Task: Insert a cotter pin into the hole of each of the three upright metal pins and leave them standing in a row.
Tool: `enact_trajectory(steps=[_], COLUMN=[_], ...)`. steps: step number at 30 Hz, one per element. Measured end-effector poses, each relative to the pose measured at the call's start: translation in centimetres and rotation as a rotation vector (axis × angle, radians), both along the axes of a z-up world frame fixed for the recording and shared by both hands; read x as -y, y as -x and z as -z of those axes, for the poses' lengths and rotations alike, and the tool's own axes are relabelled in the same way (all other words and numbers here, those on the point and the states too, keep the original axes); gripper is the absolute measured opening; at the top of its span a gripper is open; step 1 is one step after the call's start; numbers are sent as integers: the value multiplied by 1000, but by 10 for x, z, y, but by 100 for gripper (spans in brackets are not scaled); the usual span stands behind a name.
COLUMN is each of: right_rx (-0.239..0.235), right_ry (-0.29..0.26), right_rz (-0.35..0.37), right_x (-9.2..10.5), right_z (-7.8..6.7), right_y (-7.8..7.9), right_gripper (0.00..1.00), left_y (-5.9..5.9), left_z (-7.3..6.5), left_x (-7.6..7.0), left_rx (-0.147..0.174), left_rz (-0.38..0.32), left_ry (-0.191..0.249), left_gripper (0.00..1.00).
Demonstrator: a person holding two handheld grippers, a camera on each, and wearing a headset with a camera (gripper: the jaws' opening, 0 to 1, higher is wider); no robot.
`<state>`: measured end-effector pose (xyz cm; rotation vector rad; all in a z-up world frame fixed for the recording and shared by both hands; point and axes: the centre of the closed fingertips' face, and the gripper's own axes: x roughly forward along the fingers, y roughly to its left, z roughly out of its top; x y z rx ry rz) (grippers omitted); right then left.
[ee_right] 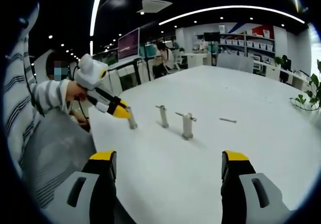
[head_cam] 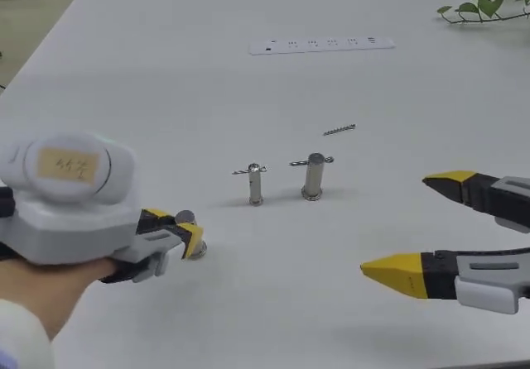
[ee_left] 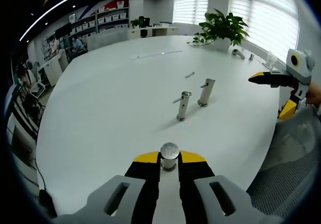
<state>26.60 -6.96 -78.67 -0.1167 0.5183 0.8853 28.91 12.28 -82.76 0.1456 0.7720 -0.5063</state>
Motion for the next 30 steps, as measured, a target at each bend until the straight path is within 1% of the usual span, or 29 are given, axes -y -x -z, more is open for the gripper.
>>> enact_trajectory(steps=[2, 4, 5, 6, 7, 8, 9, 11, 12, 14, 15, 18, 19, 20, 21, 22, 23, 24, 27, 28, 29, 30], right_rx=[0, 2, 1, 2, 2, 1, 1, 0, -2, -4, -5, -10, -13, -18, -20, -22, -22, -21, -21, -20, -19, -18], right_ry=[3, -3, -4, -2, 2, 4, 6, 9, 10, 17, 24, 35, 36, 39, 40, 50, 61, 74, 98, 109, 133, 140], right_rz=[-1, 3, 3, 2, 0, -1, -1, 0, 1, 1, 0, -2, -3, -6, -10, -16, -20, -28, -49, -57, -74, -84], right_x=[0, 0, 0, 0, 0, 1, 1, 3, 3, 4, 5, 7, 7, 8, 8, 8, 9, 10, 11, 12, 13, 13], right_z=[0, -1, -1, -1, -1, -1, -1, -1, 0, 0, 1, 3, 3, 4, 4, 5, 5, 5, 5, 5, 5, 4], right_y=[0, -1, -1, 0, 0, 0, 0, -1, -1, -1, -1, -1, -1, -1, -1, -1, -2, -3, -7, -9, -11, -12], right_gripper=[87, 87, 87, 87, 87, 87, 87, 87, 87, 87, 87, 87, 87, 87, 87, 87, 87, 87, 87, 87, 87, 87], left_y=[0, 1, 2, 4, 7, 8, 9, 11, 13, 15, 15, 15, 15, 16, 16, 16, 17, 18, 19, 20, 22, 24], left_z=[1, 2, 3, 5, 8, 9, 11, 13, 14, 14, 11, 3, 1, -4, -8, -11, -14, -17, -21, -21, -20, -21], left_x=[1, 1, 1, 0, -2, -3, -2, -1, 0, 1, 2, 6, 7, 10, 12, 11, 12, 13, 15, 14, 14, 14], left_rx=[2, -3, -8, -12, -10, -6, -3, -13, -12, -2, 13, 17, 23, 39, 58, 63, 66, 76, 89, 87, 84, 82], left_rz=[18, 23, 36, 53, 96, 110, 120, 121, 134, 163, 174, 177, 183, 215, 224, 215, 218, 231, 256, 262, 279, 285], left_ry=[-6, -5, -14, -28, -70, -89, -92, -66, -60, -64, -53, 8, 14, 31, 44, 59, 68, 78, 114, 116, 108, 109], left_gripper=[12, 12, 12, 12, 12, 12, 12, 14, 16, 20, 21, 27, 29, 32, 34, 36, 38, 39, 48, 53, 57, 62])
